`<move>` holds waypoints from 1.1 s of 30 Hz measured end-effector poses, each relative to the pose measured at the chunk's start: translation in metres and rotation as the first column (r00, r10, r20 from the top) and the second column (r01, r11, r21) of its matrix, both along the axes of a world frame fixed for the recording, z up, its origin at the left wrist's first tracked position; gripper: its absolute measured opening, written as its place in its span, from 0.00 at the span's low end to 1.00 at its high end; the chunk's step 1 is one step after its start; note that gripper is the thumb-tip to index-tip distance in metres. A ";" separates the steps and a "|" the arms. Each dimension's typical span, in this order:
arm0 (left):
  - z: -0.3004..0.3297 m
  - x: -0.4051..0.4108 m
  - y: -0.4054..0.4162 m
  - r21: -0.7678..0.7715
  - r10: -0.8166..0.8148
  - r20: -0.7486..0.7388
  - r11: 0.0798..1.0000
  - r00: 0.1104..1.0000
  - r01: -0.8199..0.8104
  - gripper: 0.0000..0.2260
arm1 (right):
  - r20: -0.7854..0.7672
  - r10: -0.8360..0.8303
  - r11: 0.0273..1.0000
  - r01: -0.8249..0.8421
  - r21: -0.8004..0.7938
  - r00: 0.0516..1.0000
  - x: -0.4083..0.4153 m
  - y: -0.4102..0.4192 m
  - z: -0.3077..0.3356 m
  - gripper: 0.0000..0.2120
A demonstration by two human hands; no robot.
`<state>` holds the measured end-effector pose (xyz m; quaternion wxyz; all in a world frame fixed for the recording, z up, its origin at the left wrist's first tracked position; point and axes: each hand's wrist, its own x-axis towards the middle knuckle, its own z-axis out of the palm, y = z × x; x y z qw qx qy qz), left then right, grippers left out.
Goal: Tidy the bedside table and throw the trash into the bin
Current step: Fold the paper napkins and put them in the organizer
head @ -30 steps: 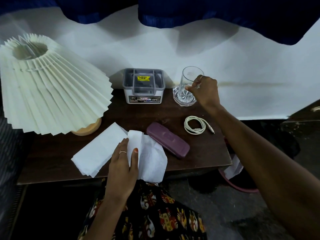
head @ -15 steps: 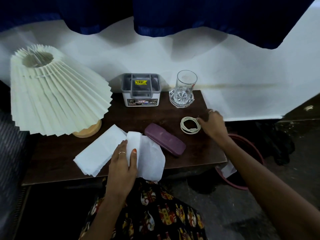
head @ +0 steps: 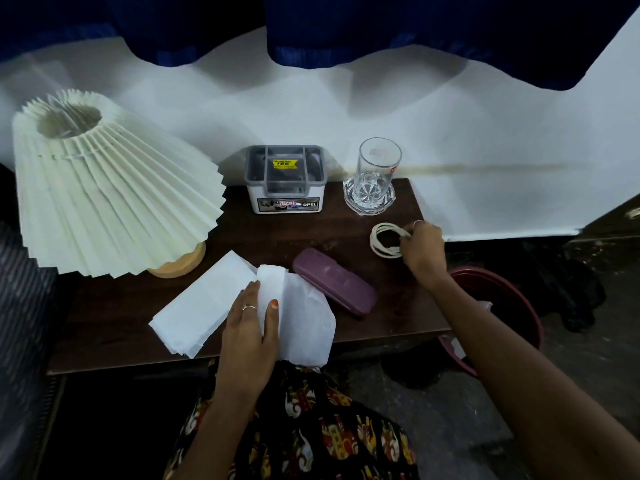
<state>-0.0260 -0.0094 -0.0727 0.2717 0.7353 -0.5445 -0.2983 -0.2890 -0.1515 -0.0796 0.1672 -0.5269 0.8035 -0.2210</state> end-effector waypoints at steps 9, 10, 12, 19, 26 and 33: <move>-0.002 0.001 -0.002 0.001 0.010 -0.011 1.000 1.000 -0.010 0.25 | -0.048 -0.029 0.998 0.031 0.048 0.998 -0.002 -0.005 0.006 0.11; -0.002 0.000 -0.002 0.004 0.009 -0.011 1.000 1.000 -0.009 0.25 | -0.053 -0.025 0.998 0.028 0.063 0.998 -0.002 -0.003 0.009 0.13; -0.003 0.001 -0.001 0.003 0.002 -0.002 1.000 1.000 -0.002 0.25 | -0.107 -0.012 0.998 0.019 0.060 0.994 0.001 0.005 0.015 0.18; 0.001 0.005 0.003 -0.013 -0.010 -0.004 1.000 1.000 0.010 0.24 | -0.071 0.514 0.847 -0.518 -0.115 0.855 0.039 0.078 0.018 0.25; 0.002 0.007 0.007 -0.020 -0.009 0.012 1.000 1.000 0.009 0.24 | -0.054 0.676 0.737 -0.676 0.027 0.735 0.048 0.108 -0.006 0.30; 0.003 0.012 0.009 -0.042 -0.009 0.013 0.999 1.000 0.010 0.23 | 0.278 0.468 0.883 -0.452 -0.123 0.839 0.050 0.085 0.018 0.20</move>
